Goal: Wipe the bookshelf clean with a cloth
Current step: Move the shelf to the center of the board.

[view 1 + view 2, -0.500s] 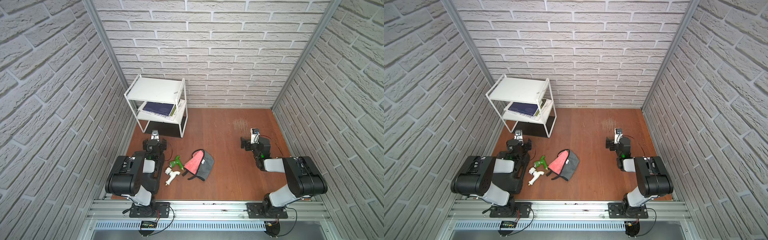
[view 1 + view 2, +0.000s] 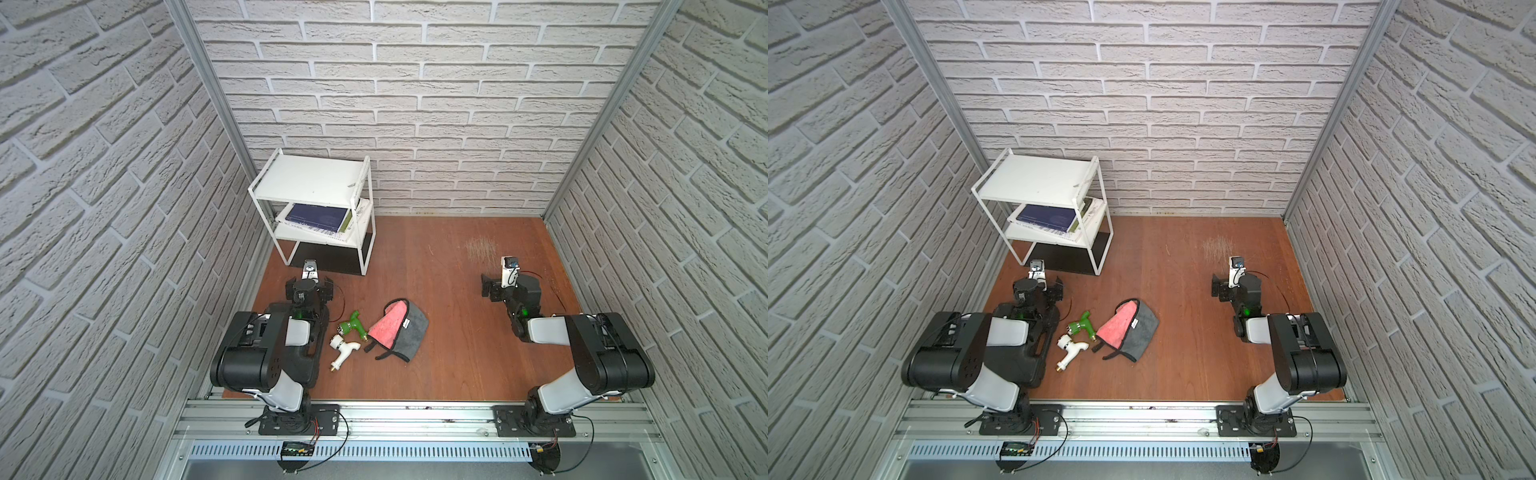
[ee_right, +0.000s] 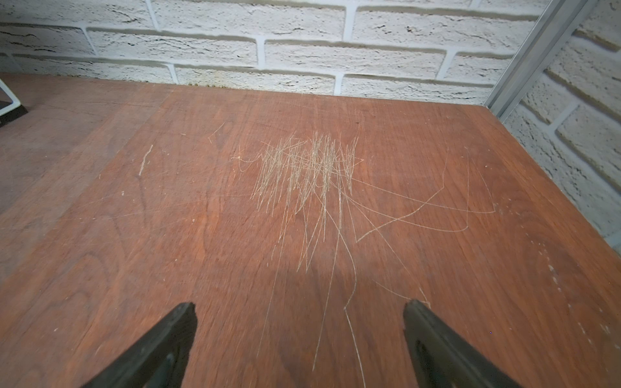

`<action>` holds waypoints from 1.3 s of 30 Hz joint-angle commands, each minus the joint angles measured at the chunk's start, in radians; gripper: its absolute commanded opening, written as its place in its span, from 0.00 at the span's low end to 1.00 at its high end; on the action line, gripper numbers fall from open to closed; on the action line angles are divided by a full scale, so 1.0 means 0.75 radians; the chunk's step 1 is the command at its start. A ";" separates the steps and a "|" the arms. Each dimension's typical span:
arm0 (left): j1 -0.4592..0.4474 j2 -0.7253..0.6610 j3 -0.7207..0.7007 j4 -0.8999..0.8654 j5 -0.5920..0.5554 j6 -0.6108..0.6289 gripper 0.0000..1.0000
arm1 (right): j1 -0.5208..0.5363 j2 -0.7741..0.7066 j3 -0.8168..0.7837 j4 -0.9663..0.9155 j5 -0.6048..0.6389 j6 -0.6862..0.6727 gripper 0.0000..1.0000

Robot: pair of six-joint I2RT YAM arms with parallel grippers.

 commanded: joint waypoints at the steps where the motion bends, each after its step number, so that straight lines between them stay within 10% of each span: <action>1: 0.004 -0.012 0.009 0.047 0.007 -0.001 0.99 | -0.006 -0.010 -0.009 0.048 -0.005 -0.008 0.99; 10: -0.020 -0.132 -0.108 0.198 -0.030 0.027 0.98 | 0.001 -0.230 0.381 -0.693 -0.224 -0.016 0.99; 17: 0.002 -0.768 0.102 -0.614 -0.277 -0.180 0.99 | 0.243 -0.170 0.614 -0.541 -0.574 0.226 0.99; 20: 0.076 -0.846 0.335 -1.261 -0.453 -0.650 0.98 | 0.451 -0.003 0.766 -0.358 -0.621 0.286 0.99; 25: 0.169 -0.827 0.400 -1.475 -0.269 -1.018 0.99 | 0.716 0.294 1.063 -0.196 -0.481 0.176 0.99; 30: 0.173 -0.718 0.561 -1.790 -0.446 -1.268 0.99 | 0.849 0.568 1.352 -0.093 -0.346 0.140 0.98; 39: 0.237 -0.704 0.508 -1.702 -0.420 -1.229 0.99 | 0.991 0.818 1.654 -0.137 0.006 -0.078 0.83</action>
